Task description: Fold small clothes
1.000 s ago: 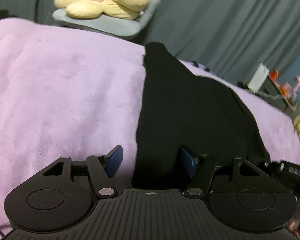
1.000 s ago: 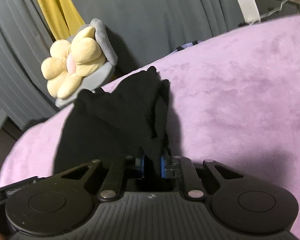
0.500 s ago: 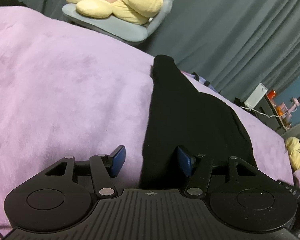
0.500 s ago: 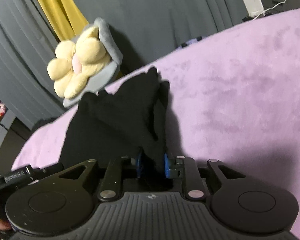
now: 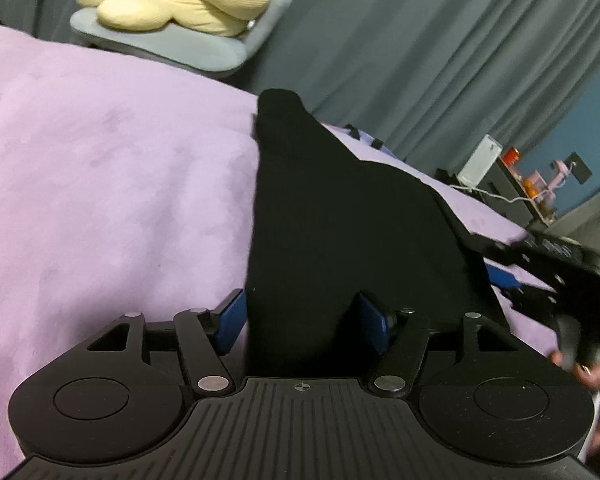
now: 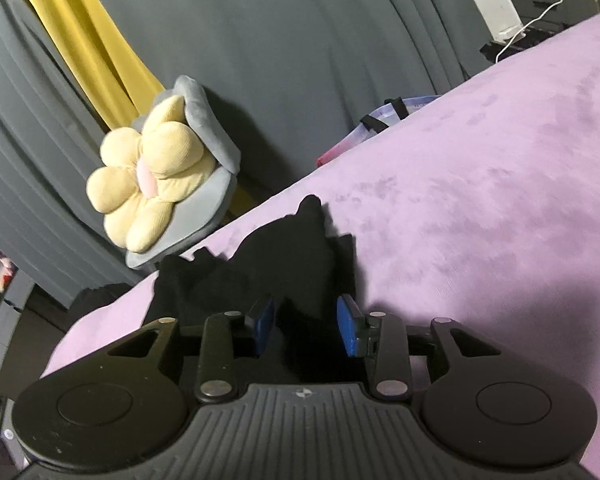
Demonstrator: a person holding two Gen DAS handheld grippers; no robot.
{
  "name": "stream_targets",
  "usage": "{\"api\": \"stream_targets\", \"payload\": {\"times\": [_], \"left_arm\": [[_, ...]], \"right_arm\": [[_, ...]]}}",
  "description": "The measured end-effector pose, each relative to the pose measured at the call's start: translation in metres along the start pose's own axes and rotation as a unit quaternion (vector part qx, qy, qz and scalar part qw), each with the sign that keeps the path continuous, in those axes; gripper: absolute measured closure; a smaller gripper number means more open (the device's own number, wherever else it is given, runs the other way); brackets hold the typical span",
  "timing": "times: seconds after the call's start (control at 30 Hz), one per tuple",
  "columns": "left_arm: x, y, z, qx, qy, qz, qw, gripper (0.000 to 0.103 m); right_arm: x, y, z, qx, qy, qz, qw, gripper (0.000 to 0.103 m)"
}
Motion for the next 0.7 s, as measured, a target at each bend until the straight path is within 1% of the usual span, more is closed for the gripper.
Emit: {"api": "stream_targets", "payload": {"times": [0.1, 0.13, 0.17, 0.2, 0.23, 0.3, 0.33, 0.37, 0.43, 0.47, 0.53, 0.6, 0.67, 0.7], "left_arm": [[0.006, 0.006, 0.001, -0.01, -0.018, 0.004, 0.9998, 0.034], [0.007, 0.007, 0.003, -0.014, -0.027, 0.005, 0.9995, 0.034], [0.009, 0.008, 0.005, -0.018, -0.034, 0.006, 0.9992, 0.035], [0.01, 0.01, 0.006, -0.022, -0.043, 0.008, 0.9988, 0.035], [0.011, 0.011, 0.008, -0.026, -0.049, 0.01, 0.9984, 0.037], [0.014, 0.012, 0.011, -0.031, -0.053, 0.01, 0.9981, 0.04], [0.014, 0.012, 0.012, -0.034, -0.052, 0.012, 0.998, 0.04], [0.014, 0.012, 0.012, -0.036, -0.052, 0.012, 0.9979, 0.04], [0.012, 0.01, 0.012, -0.036, -0.048, 0.012, 0.9981, 0.04], [0.01, 0.009, 0.012, -0.037, -0.045, 0.013, 0.9982, 0.04], [0.009, 0.007, 0.012, -0.039, -0.037, 0.018, 0.9984, 0.04], [0.007, 0.002, 0.013, -0.044, -0.033, 0.03, 0.9981, 0.04], [0.004, -0.004, 0.012, -0.049, -0.023, 0.039, 0.9978, 0.039], [0.002, -0.008, 0.013, -0.054, -0.019, 0.043, 0.9974, 0.039]], "right_arm": [[0.007, 0.021, 0.002, -0.002, -0.003, 0.012, 1.0, 0.068], [0.007, 0.023, 0.005, 0.0, -0.011, 0.007, 1.0, 0.072], [0.009, 0.024, 0.01, 0.002, -0.025, 0.002, 1.0, 0.09], [0.012, 0.023, 0.015, 0.013, -0.034, -0.004, 0.999, 0.093], [0.015, 0.018, 0.017, 0.028, -0.032, -0.023, 0.999, 0.093], [0.018, 0.01, 0.009, 0.072, 0.014, -0.05, 0.996, 0.093], [0.017, 0.011, 0.001, 0.081, 0.045, -0.053, 0.994, 0.093], [0.014, 0.015, -0.007, 0.061, 0.054, -0.045, 0.996, 0.093], [0.002, 0.027, -0.013, 0.002, 0.016, -0.005, 1.0, 0.091], [-0.002, 0.027, -0.012, -0.001, 0.001, 0.002, 1.0, 0.089], [-0.004, 0.014, -0.01, 0.005, 0.006, -0.002, 1.0, 0.083], [-0.01, -0.002, -0.01, 0.01, 0.005, 0.005, 1.0, 0.071], [-0.022, -0.024, -0.014, 0.01, -0.007, 0.003, 1.0, 0.065], [-0.03, -0.034, -0.015, 0.019, -0.007, 0.005, 1.0, 0.064]]}}
Point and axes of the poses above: each gripper's, at about its wrist camera, not at the fingertips, and y roughly the way its jaws point, z to its left, x to its top, the point moved 6 cm from there along y, roughly the way its jaws point, and after that the axes turned 9 degrees about -y, right-handed, at the moved point
